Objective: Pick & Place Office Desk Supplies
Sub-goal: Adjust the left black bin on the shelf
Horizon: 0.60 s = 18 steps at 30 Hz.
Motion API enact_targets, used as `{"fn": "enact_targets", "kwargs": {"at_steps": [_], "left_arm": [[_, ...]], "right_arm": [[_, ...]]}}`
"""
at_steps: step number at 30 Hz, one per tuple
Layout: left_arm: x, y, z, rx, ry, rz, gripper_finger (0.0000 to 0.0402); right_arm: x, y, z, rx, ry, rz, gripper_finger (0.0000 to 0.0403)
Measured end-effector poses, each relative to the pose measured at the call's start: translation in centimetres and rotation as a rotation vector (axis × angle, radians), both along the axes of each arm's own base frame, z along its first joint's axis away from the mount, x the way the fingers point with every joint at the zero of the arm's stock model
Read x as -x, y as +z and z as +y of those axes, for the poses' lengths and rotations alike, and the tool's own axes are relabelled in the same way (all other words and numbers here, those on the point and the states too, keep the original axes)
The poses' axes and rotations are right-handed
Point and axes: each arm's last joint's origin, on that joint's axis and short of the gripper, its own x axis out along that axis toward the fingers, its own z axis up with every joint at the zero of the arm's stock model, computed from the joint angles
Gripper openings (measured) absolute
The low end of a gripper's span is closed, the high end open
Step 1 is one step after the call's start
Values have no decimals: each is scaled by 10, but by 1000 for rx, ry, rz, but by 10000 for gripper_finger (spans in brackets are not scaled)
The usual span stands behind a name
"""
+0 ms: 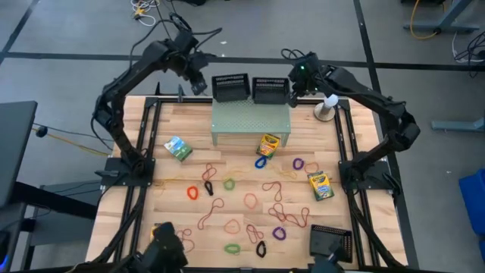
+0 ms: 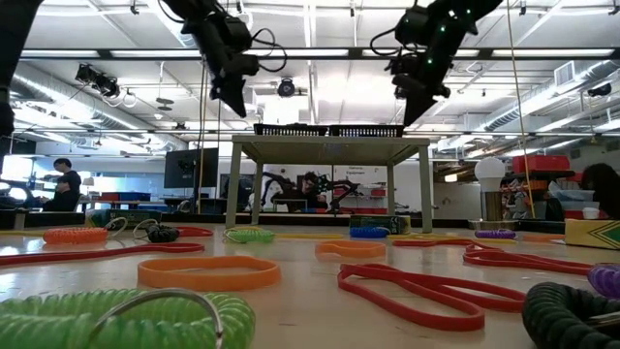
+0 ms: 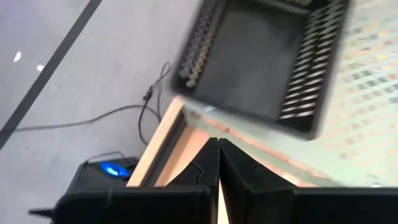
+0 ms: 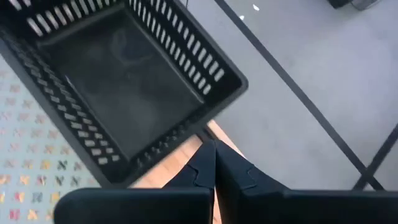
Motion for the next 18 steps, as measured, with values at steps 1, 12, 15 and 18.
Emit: {"fn": "enact_targets", "kwargs": {"at_steps": [1, 12, 15, 18], "left_arm": [[4, 0, 3, 1, 18, -1, 7], [7, -52, 21, 36, 86, -62, 7], [5, -58, 24, 4, 103, -103, 7], [4, -60, 25, -18, 113, -109, 7]], "right_arm": [[0, -1, -1, 0, -2, -5, 4], [4, -2, -9, 3, -27, -45, 4], [6, -2, -11, -6, -48, -56, 4], [5, -4, -12, -30, -50, -86, 4]]}}
